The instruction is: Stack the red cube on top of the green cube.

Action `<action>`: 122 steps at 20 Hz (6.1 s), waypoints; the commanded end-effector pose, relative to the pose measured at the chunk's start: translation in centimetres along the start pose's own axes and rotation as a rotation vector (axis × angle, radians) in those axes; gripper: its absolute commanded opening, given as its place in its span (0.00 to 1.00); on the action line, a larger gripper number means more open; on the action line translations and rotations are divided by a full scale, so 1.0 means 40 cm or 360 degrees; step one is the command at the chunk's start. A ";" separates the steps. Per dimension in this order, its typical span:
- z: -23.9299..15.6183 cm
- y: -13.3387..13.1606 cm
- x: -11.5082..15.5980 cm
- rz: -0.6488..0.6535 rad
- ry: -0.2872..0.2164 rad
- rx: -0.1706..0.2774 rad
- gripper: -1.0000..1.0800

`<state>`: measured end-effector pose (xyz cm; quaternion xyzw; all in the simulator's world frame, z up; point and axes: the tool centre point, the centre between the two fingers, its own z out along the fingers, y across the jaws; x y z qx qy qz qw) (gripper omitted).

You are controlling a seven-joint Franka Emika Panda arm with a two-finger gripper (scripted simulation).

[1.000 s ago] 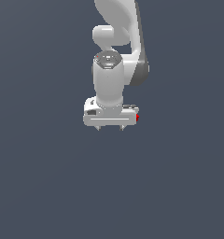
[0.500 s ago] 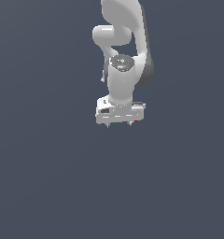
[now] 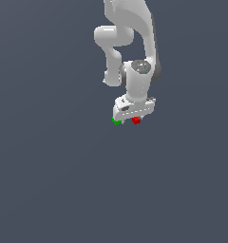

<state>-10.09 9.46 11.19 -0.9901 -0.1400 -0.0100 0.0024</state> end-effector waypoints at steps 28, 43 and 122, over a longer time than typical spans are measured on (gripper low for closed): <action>0.172 -0.160 -0.166 -0.0261 -0.0033 0.0001 0.96; 0.227 -0.161 -0.166 -0.0263 -0.0033 0.0000 0.00; 0.122 0.130 -0.241 -0.0263 -0.0033 -0.0002 0.96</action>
